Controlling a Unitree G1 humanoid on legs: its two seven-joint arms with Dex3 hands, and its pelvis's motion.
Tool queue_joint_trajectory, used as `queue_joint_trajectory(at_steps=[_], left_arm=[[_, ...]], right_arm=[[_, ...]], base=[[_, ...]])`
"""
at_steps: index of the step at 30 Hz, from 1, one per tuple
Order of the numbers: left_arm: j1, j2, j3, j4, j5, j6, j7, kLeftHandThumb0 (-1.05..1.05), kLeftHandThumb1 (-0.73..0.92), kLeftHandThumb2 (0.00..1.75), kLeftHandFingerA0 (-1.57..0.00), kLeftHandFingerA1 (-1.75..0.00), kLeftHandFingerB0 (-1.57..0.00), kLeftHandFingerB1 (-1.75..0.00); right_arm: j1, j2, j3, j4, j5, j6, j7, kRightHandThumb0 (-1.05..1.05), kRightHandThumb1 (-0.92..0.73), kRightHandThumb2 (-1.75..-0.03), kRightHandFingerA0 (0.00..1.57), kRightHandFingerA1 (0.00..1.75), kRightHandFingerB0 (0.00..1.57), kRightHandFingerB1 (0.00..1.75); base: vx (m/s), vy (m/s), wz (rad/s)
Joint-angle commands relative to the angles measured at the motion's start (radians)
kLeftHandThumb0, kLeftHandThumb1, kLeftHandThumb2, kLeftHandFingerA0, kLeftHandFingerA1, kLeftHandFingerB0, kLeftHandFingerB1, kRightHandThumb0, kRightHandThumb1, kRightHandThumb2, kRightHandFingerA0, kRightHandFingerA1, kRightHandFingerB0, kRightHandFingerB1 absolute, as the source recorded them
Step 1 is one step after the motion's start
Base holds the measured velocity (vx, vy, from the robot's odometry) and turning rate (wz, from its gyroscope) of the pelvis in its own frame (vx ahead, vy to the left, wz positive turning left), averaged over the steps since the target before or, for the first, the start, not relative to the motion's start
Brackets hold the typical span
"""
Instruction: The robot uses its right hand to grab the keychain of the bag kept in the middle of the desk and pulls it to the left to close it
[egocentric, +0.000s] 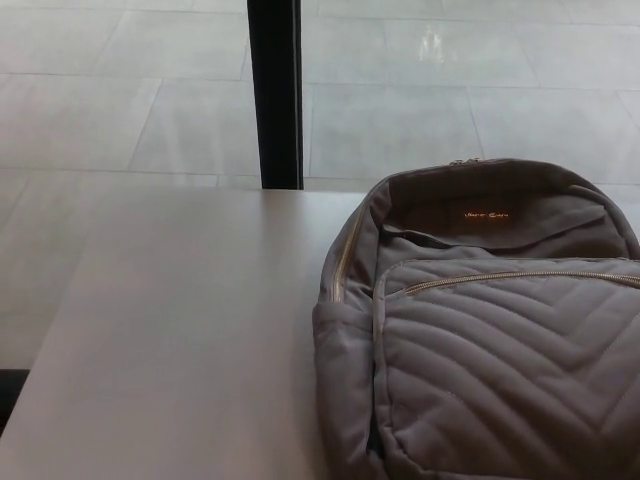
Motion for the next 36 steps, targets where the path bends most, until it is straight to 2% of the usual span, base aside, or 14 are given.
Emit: queue_joint_trajectory(at_steps=[1,8,9,10,11,19,20,24,27,28,33,34,35,36], left_arm=[[0.032,0.022,-0.028,-0.027,0.03,-0.058,-0.018,-0.64,0.63,0.59,-0.63,-0.57,-0.58,-0.48],[0.059,0.02,-0.034,-0.06,0.025,-0.044,-0.003,-0.63,0.64,0.59,-0.66,-0.62,-0.61,-0.51],[0.056,0.022,-0.036,-0.051,0.028,-0.05,-0.005,-0.63,0.64,0.59,-0.65,-0.61,-0.6,-0.51],[0.051,0.028,-0.042,-0.036,0.037,-0.069,-0.01,-0.64,0.65,0.6,-0.63,-0.6,-0.58,-0.5],[0.051,0.029,-0.04,-0.031,0.034,-0.073,-0.016,-0.63,0.64,0.59,-0.65,-0.62,-0.6,-0.51],[0.046,0.033,-0.053,-0.012,0.043,-0.092,-0.017,-0.62,0.65,0.59,-0.64,-0.6,-0.58,-0.49],[0.045,0.033,-0.055,-0.01,0.043,-0.091,-0.018,-0.62,0.65,0.6,-0.64,-0.6,-0.57,-0.49],[0.07,0.031,-0.053,-0.044,0.023,-0.073,-0.032,-0.59,0.66,0.6,-0.61,-0.62,-0.55,-0.5],[0.078,0.029,-0.054,-0.056,0.024,-0.065,-0.027,-0.61,0.66,0.59,-0.62,-0.62,-0.55,-0.5],[0.079,0.026,-0.051,-0.061,0.021,-0.051,-0.019,-0.6,0.65,0.59,-0.64,-0.61,-0.57,-0.5],[0.066,0.024,-0.05,-0.03,0.022,-0.067,-0.016,-0.6,0.65,0.6,-0.66,-0.61,-0.59,-0.5],[0.062,0.022,-0.044,-0.024,0.004,-0.057,-0.038,-0.58,0.66,0.6,-0.6,-0.61,-0.55,-0.5],[0.063,0.017,-0.042,-0.029,-0.001,-0.049,-0.037,-0.59,0.67,0.6,-0.64,-0.61,-0.59,-0.51],[0.059,0.016,-0.043,-0.022,0.001,-0.06,-0.039,-0.59,0.67,0.6,-0.65,-0.61,-0.59,-0.51]], right_arm=[[-0.018,-0.052,0.075,0.022,-0.09,0.037,0.043,-0.47,-0.52,-0.7,0.16,0.49,0.16,0.38],[-0.032,-0.104,0.138,0.158,-0.2,-0.035,0.038,-0.41,-0.56,-0.73,0.24,0.52,0.23,0.41],[-0.031,-0.114,0.147,0.175,-0.232,-0.056,0.025,-0.35,-0.63,-0.59,0.3,0.5,0.29,0.33],[-0.033,-0.122,0.148,0.194,-0.236,-0.061,0.028,-0.33,-0.63,-0.59,0.3,0.51,0.29,0.33],[-0.029,-0.131,0.152,0.203,-0.252,-0.068,0.022,-0.4,-0.52,-0.74,0.28,0.55,0.28,0.44],[-0.044,-0.169,0.176,0.223,-0.338,-0.097,0.006,-0.4,-0.55,-0.73,0.31,0.51,0.33,0.43],[-0.048,-0.169,0.178,0.223,-0.342,-0.099,0.008,-0.33,-0.62,-0.59,0.35,0.47,0.37,0.34],[-0.076,-0.17,0.196,0.25,-0.371,-0.163,0.011,-0.23,-0.64,-0.59,0.39,0.52,0.41,0.37],[-0.085,-0.167,0.201,0.242,-0.381,-0.16,0.019,-0.15,-0.64,-0.58,0.44,0.51,0.42,0.38],[-0.085,-0.162,0.202,0.238,-0.38,-0.158,0.023,-0.2,-0.61,-0.64,0.43,0.52,0.41,0.41],[-0.081,-0.147,0.204,0.246,-0.386,-0.205,0.026,-0.15,-0.65,-0.59,0.48,0.53,0.41,0.38],[-0.081,-0.142,0.204,0.252,-0.383,-0.216,0.026,-0.15,-0.66,-0.59,0.49,0.54,0.41,0.38],[-0.076,-0.129,0.204,0.258,-0.382,-0.245,0.015,-0.13,-0.65,-0.59,0.63,0.66,0.44,0.4],[-0.072,-0.119,0.205,0.261,-0.389,-0.26,0.002,-0.14,-0.66,-0.59,0.66,0.94,0.44,0.4]], base=[[0.0,0.0,0.0],[0.0,0.0,0.0],[0.0,0.0,0.0],[0.0,0.0,0.0],[0.0,0.0,0.0],[0.0,0.0,0.0],[0.0,0.0,0.0],[0.0,0.0,0.0],[0.0,0.0,0.0],[0.0,0.0,0.0],[0.0,0.0,0.0],[0.0,0.0,0.0],[0.0,0.0,0.0],[0.0,0.0,0.0]])
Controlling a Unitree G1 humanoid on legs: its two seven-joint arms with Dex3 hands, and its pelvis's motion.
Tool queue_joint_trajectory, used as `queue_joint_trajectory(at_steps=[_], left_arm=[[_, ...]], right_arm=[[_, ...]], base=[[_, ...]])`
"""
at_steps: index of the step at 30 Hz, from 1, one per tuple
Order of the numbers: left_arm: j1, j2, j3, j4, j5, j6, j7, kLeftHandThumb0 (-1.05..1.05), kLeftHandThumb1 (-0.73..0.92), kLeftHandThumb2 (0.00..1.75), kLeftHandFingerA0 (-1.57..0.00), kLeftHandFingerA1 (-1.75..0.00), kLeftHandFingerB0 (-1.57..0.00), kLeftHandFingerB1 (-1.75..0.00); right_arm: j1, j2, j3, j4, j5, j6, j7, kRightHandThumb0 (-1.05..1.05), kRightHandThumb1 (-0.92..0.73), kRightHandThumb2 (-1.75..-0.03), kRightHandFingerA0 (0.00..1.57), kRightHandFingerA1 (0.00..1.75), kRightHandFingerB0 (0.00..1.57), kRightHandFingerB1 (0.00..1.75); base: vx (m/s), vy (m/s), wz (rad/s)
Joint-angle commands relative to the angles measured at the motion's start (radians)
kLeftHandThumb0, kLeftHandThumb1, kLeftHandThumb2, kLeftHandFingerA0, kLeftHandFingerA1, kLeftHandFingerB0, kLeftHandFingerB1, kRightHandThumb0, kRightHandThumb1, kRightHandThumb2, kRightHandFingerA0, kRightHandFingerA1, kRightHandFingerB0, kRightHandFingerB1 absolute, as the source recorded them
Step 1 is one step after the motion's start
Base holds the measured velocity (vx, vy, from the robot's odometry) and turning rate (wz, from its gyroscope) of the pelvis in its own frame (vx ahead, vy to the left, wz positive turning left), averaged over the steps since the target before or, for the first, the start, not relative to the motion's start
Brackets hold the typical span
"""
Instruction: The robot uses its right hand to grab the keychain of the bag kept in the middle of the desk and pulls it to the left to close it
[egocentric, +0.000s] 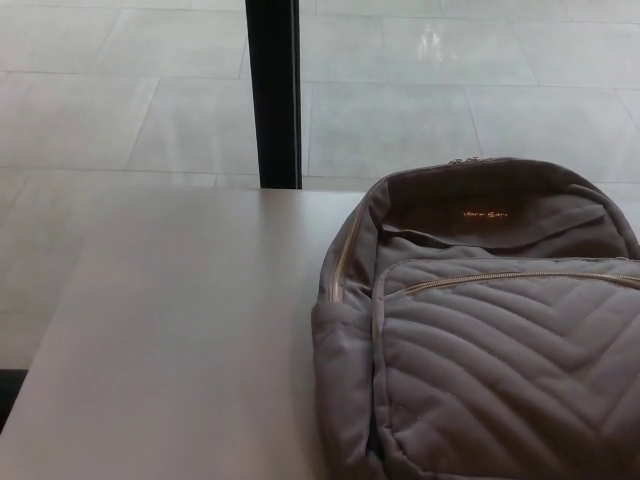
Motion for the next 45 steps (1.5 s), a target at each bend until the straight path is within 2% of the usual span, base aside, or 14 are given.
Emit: queue_joint_trajectory(at_steps=[1,3,5,10,11,12,15,17,22,25,26,30,38,45], left_arm=[[-0.007,-0.003,0.013,0.015,-0.033,0.013,-0.038,-0.61,0.68,0.6,-0.63,-0.63,-0.56,-0.52],[-0.001,-0.003,0.009,0.008,-0.024,0.002,-0.033,-0.62,0.69,0.61,-0.67,-0.61,-0.57,-0.5],[0.004,-0.001,0.004,-0.01,-0.015,-0.001,-0.029,-0.62,0.7,0.61,-0.65,-0.61,-0.56,-0.5],[-0.002,0.011,-0.002,0.024,0.004,-0.024,-0.025,-0.63,0.72,0.62,-0.61,-0.59,-0.51,-0.49],[-0.003,0.014,-0.003,0.034,0.007,-0.034,-0.029,-0.65,0.71,0.61,-0.6,-0.56,-0.52,-0.48],[-0.011,0.016,-0.005,0.058,0.012,-0.048,-0.027,-0.64,0.71,0.61,-0.61,-0.56,-0.54,-0.48],[-0.013,0.019,-0.009,0.064,0.015,-0.046,-0.025,-0.64,0.72,0.61,-0.62,-0.57,-0.55,-0.48],[-0.009,0.022,-0.018,0.053,0.023,-0.05,-0.024,-0.63,0.73,0.61,-0.61,-0.57,-0.55,-0.48],[0.005,0.018,-0.018,0.04,0.01,-0.046,-0.028,-0.63,0.72,0.61,-0.61,-0.58,-0.54,-0.47],[0.002,0.021,-0.022,0.06,0.018,-0.062,-0.028,-0.64,0.73,0.62,-0.59,-0.55,-0.52,-0.46],[-0.005,0.019,-0.018,0.077,0.01,-0.058,-0.035,-0.63,0.72,0.62,-0.58,-0.55,-0.5,-0.47],[-0.022,0.02,-0.019,0.106,0.009,-0.07,-0.035,-0.63,0.72,0.61,-0.61,-0.57,-0.54,-0.48],[-0.04,0.035,-0.032,0.174,0.022,-0.115,-0.042,-0.65,0.72,0.61,-0.61,-0.55,-0.55,-0.47],[-0.038,0.033,-0.03,0.177,0.021,-0.115,-0.039,-0.65,0.71,0.61,-0.62,-0.53,-0.54,-0.47]], right_arm=[[0.011,0.025,0.016,0.024,-0.054,-0.117,-0.036,-0.14,-0.67,-0.6,0.7,1.14,0.46,0.41],[0.021,0.008,0.036,0.029,-0.132,-0.138,-0.082,-0.14,-0.73,-0.61,0.78,1.49,0.6,0.46],[0.037,-0.007,0.046,0.026,-0.203,-0.137,-0.131,-0.12,-0.73,-0.6,0.8,1.56,0.66,0.48],[0.059,-0.029,0.062,0.036,-0.265,-0.129,-0.161,-0.1,-0.74,-0.7,0.84,1.52,0.91,0.68],[0.062,-0.03,0.067,0.046,-0.274,-0.131,-0.17,-0.13,-0.7,-0.87,0.88,1.42,0.93,0.8],[0.066,-0.03,0.079,0.067,-0.297,-0.138,-0.19,-0.14,-0.67,-0.92,0.9,1.38,0.93,0.85],[0.082,-0.013,0.084,0.09,-0.327,-0.181,-0.261,-0.07,-0.62,-0.99,0.81,1.7,0.75,1.35],[0.086,-0.002,0.088,0.102,-0.331,-0.202,-0.289,-0.12,-0.7,-0.94,0.74,1.75,0.68,1.49],[0.086,0.051,0.087,0.116,-0.299,-0.233,-0.333,-0.13,-0.72,-0.93,0.72,1.75,0.62,1.52],[0.078,0.094,0.084,0.144,-0.302,-0.306,-0.411,-0.11,-0.6,-1.01,0.75,1.75,0.63,1.56],[0.081,0.132,0.077,0.124,-0.269,-0.281,-0.403,-0.15,-0.67,-1.0,0.76,1.75,0.62,1.52],[0.073,0.23,0.037,0.132,-0.188,-0.309,-0.42,-0.08,-0.55,-1.19,0.83,1.75,0.72,1.53],[0.015,0.36,-0.045,0.14,-0.067,-0.355,-0.434,-0.02,-0.46,-1.35,0.91,1.75,0.72,1.7],[-0.074,0.346,-0.083,0.147,-0.044,-0.308,-0.408,0.01,-0.49,-1.27,0.86,1.75,0.79,1.6]], base=[[0.0,0.0,0.0],[0.0,0.0,0.0],[0.0,0.0,0.0],[0.0,0.0,0.0],[0.0,0.0,0.0],[0.0,0.0,0.0],[0.0,0.0,0.0],[0.0,0.0,0.0],[0.0,0.0,0.0],[0.0,0.0,0.0],[0.0,0.0,0.0],[0.0,0.0,0.0],[0.0,0.0,0.0],[0.0,0.0,0.0]])
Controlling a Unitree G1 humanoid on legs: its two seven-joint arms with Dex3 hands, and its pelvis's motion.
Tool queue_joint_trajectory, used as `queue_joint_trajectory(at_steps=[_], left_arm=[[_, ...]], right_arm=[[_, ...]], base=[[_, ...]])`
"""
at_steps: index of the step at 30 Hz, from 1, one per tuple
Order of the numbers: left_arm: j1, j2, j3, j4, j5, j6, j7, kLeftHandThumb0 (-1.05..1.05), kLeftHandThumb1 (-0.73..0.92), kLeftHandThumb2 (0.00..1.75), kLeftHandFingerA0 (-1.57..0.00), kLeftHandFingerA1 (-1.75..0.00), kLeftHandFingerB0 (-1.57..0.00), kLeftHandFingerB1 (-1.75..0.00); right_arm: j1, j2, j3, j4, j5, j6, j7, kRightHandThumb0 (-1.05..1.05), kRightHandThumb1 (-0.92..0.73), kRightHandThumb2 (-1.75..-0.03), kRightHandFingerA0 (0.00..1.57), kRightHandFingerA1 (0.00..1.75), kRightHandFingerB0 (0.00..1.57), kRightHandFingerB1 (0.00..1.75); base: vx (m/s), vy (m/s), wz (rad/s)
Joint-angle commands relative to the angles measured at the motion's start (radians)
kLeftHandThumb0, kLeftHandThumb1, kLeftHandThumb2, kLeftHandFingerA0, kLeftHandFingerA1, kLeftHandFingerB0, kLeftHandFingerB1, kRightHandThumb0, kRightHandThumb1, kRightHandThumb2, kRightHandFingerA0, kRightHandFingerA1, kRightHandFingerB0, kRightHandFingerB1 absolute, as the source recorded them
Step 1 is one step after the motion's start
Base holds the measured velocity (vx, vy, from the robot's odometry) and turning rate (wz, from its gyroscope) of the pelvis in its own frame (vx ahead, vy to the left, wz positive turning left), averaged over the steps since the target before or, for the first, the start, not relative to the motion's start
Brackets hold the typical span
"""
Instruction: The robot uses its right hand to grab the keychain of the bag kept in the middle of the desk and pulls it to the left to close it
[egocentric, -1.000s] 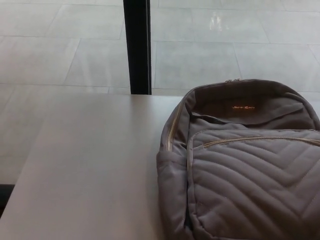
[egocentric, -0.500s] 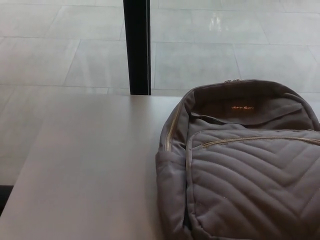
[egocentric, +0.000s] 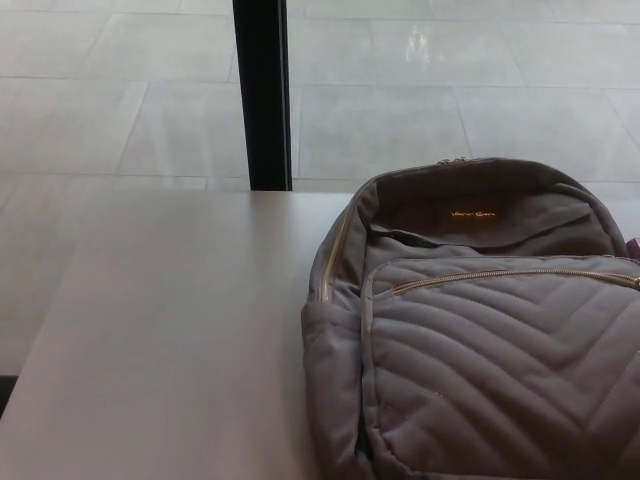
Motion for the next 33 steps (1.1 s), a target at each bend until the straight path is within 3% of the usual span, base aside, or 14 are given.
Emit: queue_joint_trajectory(at_steps=[1,3,4,5,6,15,18,21,23,24,29,30,33], left_arm=[[0.007,0.019,-0.002,0.006,0.011,-0.033,-0.006,-0.65,0.71,0.61,-0.62,-0.53,-0.54,-0.47],[0.004,0.018,0.004,0.009,-0.001,-0.019,-0.018,-0.64,0.71,0.61,-0.59,-0.53,-0.53,-0.47],[0.007,0.016,0.006,0.004,-0.004,-0.013,-0.017,-0.63,0.71,0.61,-0.59,-0.53,-0.52,-0.48],[0.008,0.017,0.006,0.0,0.0,-0.012,-0.006,-0.62,0.71,0.61,-0.62,-0.53,-0.54,-0.48],[0.009,0.017,0.005,0.001,0.005,-0.02,-0.001,-0.62,0.72,0.61,-0.63,-0.54,-0.55,-0.48],[0.024,0.023,0.002,-0.026,0.008,-0.012,-0.005,-0.64,0.71,0.61,-0.61,-0.57,-0.56,-0.5],[0.02,0.022,-0.003,-0.021,0.013,-0.019,-0.003,-0.64,0.71,0.61,-0.62,-0.58,-0.56,-0.5],[0.021,0.02,0.004,-0.027,0.003,-0.001,-0.004,-0.64,0.7,0.6,-0.63,-0.58,-0.56,-0.51],[0.014,0.021,0.003,-0.011,0.007,-0.005,-0.001,-0.63,0.7,0.61,-0.63,-0.58,-0.56,-0.51],[0.023,0.024,0.0,-0.023,0.013,-0.015,0.0,-0.63,0.72,0.61,-0.61,-0.57,-0.55,-0.5],[0.019,0.028,-0.003,-0.003,0.016,-0.032,-0.005,-0.66,0.71,0.61,-0.61,-0.58,-0.56,-0.51],[0.02,0.028,-0.002,-0.006,0.015,-0.027,-0.004,-0.64,0.72,0.62,-0.6,-0.55,-0.52,-0.49],[0.023,0.026,-0.005,-0.021,0.015,-0.013,0.0,-0.63,0.72,0.61,-0.61,-0.56,-0.53,-0.5]], right_arm=[[-0.063,-0.015,-0.012,0.005,0.051,0.01,0.041,0.01,-0.49,-1.27,0.86,1.75,0.79,1.6],[-0.088,-0.045,-0.009,0.026,0.031,-0.01,0.051,0.05,-0.46,-1.3,0.87,1.75,0.8,1.59],[-0.106,-0.083,-0.001,0.037,0.006,-0.014,0.068,0.09,-0.47,-1.21,1.2,1.44,1.03,1.3],[-0.119,-0.088,0.001,0.04,0.016,-0.002,0.08,0.09,-0.46,-1.19,1.2,1.43,1.04,1.29],[-0.129,-0.099,0.004,0.046,0.013,-0.008,0.083,0.06,-0.45,-1.24,0.89,1.75,0.79,1.59],[-0.16,-0.145,0.04,0.048,0.007,-0.016,0.128,0.06,-0.46,-1.17,0.9,1.74,0.84,1.54],[-0.172,-0.136,0.079,0.082,-0.015,-0.065,0.124,0.02,-0.43,-1.25,0.9,1.73,0.84,1.56],[-0.169,-0.114,0.104,0.066,0.007,-0.046,0.148,0.05,-0.43,-1.26,0.88,1.75,0.82,1.61],[-0.186,-0.092,0.129,0.094,0.012,-0.078,0.149,0.08,-0.39,-1.31,0.87,1.74,0.85,1.55],[-0.199,-0.077,0.141,0.108,0.003,-0.106,0.133,0.12,-0.44,-1.19,1.19,1.37,1.08,1.26],[-0.235,-0.005,0.172,0.064,0.0,-0.02,0.107,0.0,-0.46,-1.2,1.23,1.42,1.09,1.29],[-0.243,0.023,0.167,0.06,0.009,-0.001,0.088,0.0,-0.44,-1.32,0.95,1.75,0.9,1.55],[-0.265,0.093,0.142,0.053,0.037,0.033,0.055,-0.01,-0.45,-1.31,0.96,1.75,0.9,1.56]], base=[[0.0,0.0,0.0],[0.0,0.0,0.0],[0.0,0.0,0.0],[0.0,0.0,0.0],[0.0,0.0,0.0],[0.0,0.0,0.0],[0.0,0.0,0.0],[0.0,0.0,0.0],[0.0,0.0,0.0],[0.0,0.0,0.0],[0.0,0.0,0.0],[0.0,0.0,0.0],[0.0,0.0,0.0]])
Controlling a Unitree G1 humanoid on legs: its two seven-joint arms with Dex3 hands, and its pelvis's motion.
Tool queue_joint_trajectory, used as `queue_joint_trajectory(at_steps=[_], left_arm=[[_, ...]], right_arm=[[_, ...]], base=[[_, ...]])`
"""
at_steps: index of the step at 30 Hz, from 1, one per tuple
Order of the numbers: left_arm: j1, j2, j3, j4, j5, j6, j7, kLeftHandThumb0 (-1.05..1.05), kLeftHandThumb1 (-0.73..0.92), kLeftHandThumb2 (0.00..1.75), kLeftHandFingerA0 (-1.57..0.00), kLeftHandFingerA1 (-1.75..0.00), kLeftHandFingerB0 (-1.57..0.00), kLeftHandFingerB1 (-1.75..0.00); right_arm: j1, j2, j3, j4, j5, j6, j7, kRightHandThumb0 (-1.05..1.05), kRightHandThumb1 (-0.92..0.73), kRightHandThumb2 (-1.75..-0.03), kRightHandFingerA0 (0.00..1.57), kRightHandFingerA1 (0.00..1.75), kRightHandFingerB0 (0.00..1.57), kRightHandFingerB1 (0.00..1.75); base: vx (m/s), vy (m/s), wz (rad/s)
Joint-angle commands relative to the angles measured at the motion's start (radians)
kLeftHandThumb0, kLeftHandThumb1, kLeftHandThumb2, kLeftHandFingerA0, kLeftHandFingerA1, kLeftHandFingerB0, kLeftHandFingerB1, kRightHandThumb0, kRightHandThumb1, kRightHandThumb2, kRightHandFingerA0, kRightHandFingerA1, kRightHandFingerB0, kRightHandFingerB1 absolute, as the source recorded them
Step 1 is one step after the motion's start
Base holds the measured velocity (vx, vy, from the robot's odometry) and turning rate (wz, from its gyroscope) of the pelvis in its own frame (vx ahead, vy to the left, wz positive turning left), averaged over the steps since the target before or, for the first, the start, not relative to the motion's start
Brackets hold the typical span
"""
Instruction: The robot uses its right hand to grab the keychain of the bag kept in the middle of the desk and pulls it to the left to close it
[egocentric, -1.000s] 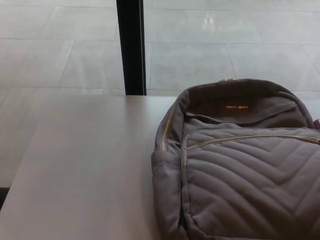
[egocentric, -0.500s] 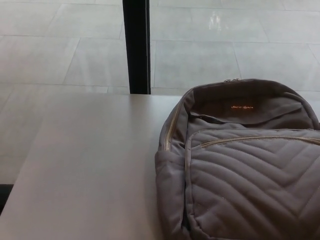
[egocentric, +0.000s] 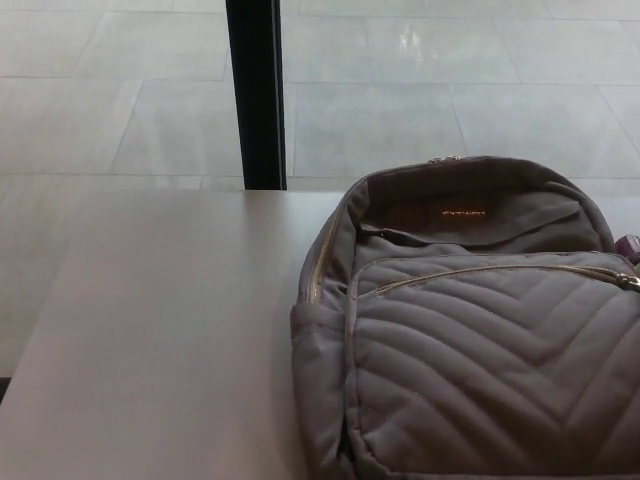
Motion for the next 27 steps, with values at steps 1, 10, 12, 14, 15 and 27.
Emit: queue_joint_trajectory(at_steps=[1,10,12,14,15,27], left_arm=[[0.013,0.017,-0.008,-0.011,0.018,-0.004,0.01,-0.63,0.73,0.61,-0.62,-0.56,-0.54,-0.49],[0.031,0.013,-0.009,-0.016,0.009,-0.014,0.002,-0.63,0.74,0.62,-0.6,-0.55,-0.49,-0.49],[0.02,0.013,-0.006,0.006,0.005,-0.017,-0.002,-0.63,0.73,0.62,-0.6,-0.56,-0.5,-0.5],[0.023,0.015,-0.008,0.006,0.009,-0.025,-0.003,-0.63,0.74,0.62,-0.6,-0.55,-0.5,-0.49],[0.024,0.017,-0.012,0.008,0.017,-0.042,0.002,-0.64,0.74,0.63,-0.6,-0.55,-0.5,-0.49],[0.044,0.012,0.0,0.014,0.005,-0.047,-0.007,-0.65,0.74,0.63,-0.58,-0.56,-0.49,-0.5]], right_arm=[[-0.058,0.117,-0.004,-0.023,0.034,0.106,-0.064,-0.06,-0.44,-1.34,1.0,1.75,0.89,1.61],[-0.157,0.202,-0.031,-0.032,0.076,0.269,-0.05,-0.15,-0.36,-1.47,1.02,1.75,0.82,1.71],[-0.181,0.204,-0.039,-0.028,0.081,0.282,-0.044,-0.14,-0.38,-1.43,1.0,1.75,0.81,1.75],[-0.199,0.2,-0.041,-0.043,0.071,0.315,-0.045,-0.14,-0.38,-1.39,0.99,1.75,0.79,1.74],[-0.205,0.188,-0.029,-0.051,0.031,0.337,-0.058,-0.17,-0.4,-1.36,0.98,1.75,0.83,1.68],[-0.235,0.024,0.079,-0.034,-0.024,0.248,0.07,-0.12,-0.49,-1.18,0.93,1.75,0.78,1.67]], base=[[0.0,0.0,0.0],[0.0,0.0,0.0],[0.0,0.0,0.0],[0.0,0.0,0.0],[0.0,0.0,0.0],[0.0,0.0,0.0]])
